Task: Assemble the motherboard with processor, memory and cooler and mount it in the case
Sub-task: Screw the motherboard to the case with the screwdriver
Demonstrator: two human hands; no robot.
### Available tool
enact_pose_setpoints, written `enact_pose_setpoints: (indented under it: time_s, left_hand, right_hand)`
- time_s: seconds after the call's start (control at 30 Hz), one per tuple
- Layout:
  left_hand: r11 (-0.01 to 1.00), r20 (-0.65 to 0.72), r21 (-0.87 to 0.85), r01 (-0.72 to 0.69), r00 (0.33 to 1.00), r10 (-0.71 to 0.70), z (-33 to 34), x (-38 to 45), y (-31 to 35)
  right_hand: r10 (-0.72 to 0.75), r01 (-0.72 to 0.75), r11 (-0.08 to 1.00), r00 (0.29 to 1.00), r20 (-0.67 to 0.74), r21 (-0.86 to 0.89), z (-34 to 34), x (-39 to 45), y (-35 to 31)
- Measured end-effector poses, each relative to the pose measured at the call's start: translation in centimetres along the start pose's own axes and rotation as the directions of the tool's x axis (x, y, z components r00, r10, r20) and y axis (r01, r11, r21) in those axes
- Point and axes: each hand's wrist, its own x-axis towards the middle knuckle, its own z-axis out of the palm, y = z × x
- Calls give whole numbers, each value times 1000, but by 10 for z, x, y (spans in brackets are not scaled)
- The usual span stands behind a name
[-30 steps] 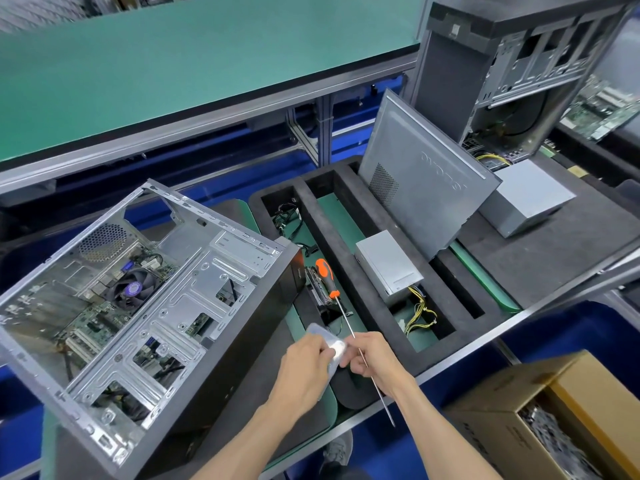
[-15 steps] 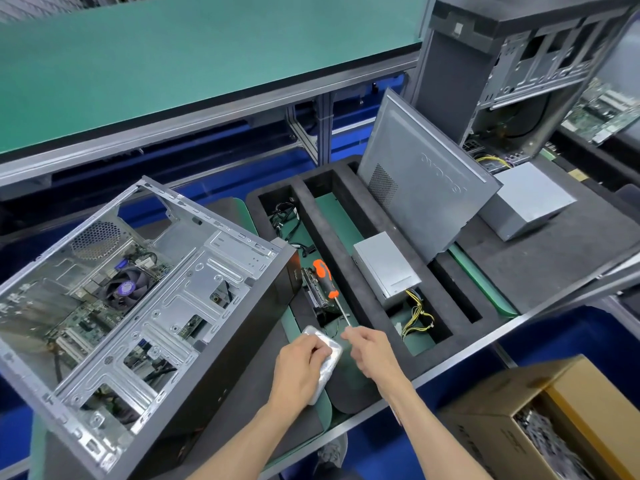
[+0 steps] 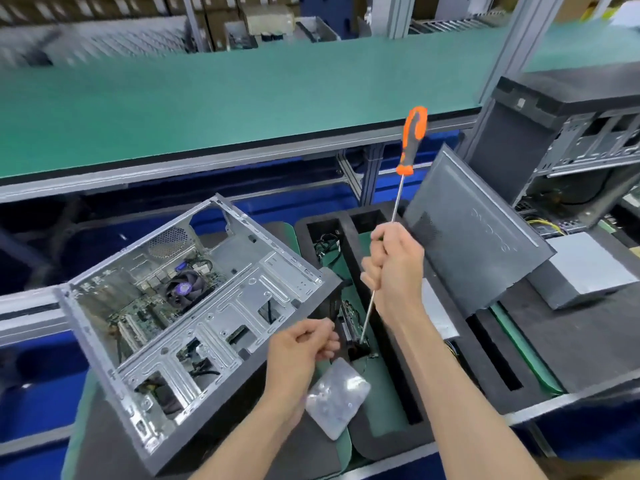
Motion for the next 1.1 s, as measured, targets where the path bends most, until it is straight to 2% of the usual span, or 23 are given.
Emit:
enact_pose_setpoints:
  time_s: [0.07, 0.17, 0.3, 0.4, 0.47, 0.53, 0.77, 0.93, 1.1]
  left_hand:
    - [986, -98, -168, 4, 995, -21, -13, 1, 20]
    - [907, -188, -421, -10, 979, -76, -39, 4, 50]
    - [689, -195, -725, -27, 967, -166, -80, 7, 77]
    - [503, -169, -862, -60, 970, -173, -111, 8, 85]
    - [414, -183, -905, -101, 970, -163, -131, 10, 88]
    - [368, -207, -920, -137, 966, -156, -152, 15, 91]
    - [291, -262, -937, -194, 941, -216, -209, 29, 102]
    - [276, -220, -951, -141, 934, -281, -238, 39, 108]
    - [264, -197, -956, -128, 946, -256, -252, 45, 106]
  right_hand:
    - [-45, 37, 995, 996, 80, 90, 40, 9, -9]
    - [-54, 19, 981, 982, 180, 194, 102, 15, -12]
    - [-63, -15, 955, 965, 254, 295, 180, 10, 0]
    - [-82, -23, 940, 953, 293, 339, 227, 0, 20]
    - [-105, -6, 940, 946, 306, 341, 253, -9, 38]
    - [-123, 11, 939, 945, 305, 345, 276, -18, 56]
    - [-204, 100, 931, 940, 274, 350, 327, -34, 103]
    - [-238, 144, 931, 936, 259, 336, 351, -37, 124]
    - [-229, 158, 934, 953, 197, 321, 361, -35, 131]
